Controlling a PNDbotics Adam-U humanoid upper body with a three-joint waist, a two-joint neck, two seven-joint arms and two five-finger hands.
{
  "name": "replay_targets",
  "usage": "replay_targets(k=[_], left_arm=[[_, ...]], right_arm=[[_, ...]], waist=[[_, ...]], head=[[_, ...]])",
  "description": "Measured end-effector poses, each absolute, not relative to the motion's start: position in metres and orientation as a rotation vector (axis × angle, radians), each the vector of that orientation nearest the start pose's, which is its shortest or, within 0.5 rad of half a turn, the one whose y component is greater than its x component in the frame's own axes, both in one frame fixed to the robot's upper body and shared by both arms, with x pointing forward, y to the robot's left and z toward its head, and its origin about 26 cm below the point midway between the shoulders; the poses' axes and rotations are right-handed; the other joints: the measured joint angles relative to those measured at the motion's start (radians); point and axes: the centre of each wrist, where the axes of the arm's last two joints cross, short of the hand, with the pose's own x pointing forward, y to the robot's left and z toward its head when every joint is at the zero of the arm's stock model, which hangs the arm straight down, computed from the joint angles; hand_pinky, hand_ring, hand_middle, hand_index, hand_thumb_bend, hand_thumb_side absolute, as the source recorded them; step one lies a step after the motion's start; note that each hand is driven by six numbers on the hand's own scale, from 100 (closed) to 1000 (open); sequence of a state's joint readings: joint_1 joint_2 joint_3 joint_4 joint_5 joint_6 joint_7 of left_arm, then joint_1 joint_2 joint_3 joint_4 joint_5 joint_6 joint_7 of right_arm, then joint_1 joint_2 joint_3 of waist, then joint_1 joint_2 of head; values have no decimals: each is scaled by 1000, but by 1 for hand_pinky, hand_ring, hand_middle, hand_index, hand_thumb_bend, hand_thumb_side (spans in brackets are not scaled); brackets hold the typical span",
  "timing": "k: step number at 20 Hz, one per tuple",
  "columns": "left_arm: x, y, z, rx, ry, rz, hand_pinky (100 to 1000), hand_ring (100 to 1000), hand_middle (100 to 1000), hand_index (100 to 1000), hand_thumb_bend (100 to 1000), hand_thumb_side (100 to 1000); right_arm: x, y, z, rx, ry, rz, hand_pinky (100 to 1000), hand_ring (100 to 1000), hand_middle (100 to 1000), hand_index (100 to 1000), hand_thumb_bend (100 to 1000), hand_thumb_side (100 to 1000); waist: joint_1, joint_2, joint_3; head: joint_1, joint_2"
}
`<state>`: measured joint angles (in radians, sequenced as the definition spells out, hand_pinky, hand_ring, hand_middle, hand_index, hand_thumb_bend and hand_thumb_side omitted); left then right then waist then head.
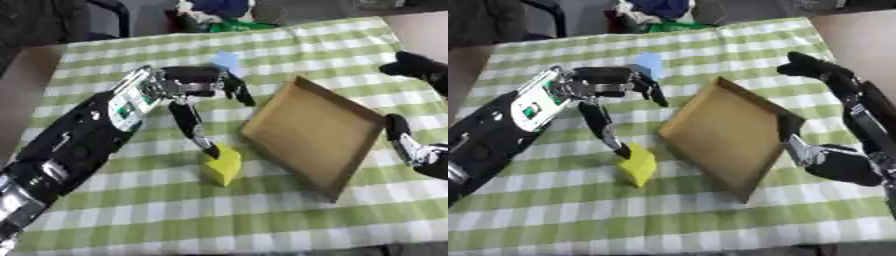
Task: Pick up objects on the table and place them in the box.
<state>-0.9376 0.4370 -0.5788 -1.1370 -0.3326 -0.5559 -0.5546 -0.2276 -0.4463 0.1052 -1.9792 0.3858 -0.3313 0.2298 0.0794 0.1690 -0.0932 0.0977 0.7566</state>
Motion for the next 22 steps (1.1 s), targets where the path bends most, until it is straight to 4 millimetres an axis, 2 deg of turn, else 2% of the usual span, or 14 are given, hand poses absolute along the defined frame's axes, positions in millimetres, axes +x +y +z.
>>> replay_targets(k=[5,8,9,16,22], left_arm=[[446,177,177,-100,2253,2751,753,798,740,860,749,309],[444,174,174,-86,2227,2766,750,797,739,860,762,342],[444,173,173,-80,2220,2767,750,798,740,860,746,319],[435,166,166,-9,2200,2758,751,801,751,872,748,323],[432,174,169,-25,2182,2766,757,809,773,884,778,333]], right_arm=[[293,-262,175,-403,-2267,1187,907,867,825,1000,100,495],[293,-262,175,-403,-2266,1187,907,868,825,1000,100,494],[293,-262,175,-403,-2266,1187,907,868,825,1000,100,495],[292,-263,173,-401,-2254,1188,907,868,824,1000,100,498],[292,-263,173,-402,-2249,1190,906,869,825,1000,100,495]], waist=[[2,-3,-3],[2,-3,-5],[2,-3,-5],[7,-8,-5],[8,-10,-5]], head=[[-1,4],[-3,8],[-3,8],[-6,8],[-9,8]])
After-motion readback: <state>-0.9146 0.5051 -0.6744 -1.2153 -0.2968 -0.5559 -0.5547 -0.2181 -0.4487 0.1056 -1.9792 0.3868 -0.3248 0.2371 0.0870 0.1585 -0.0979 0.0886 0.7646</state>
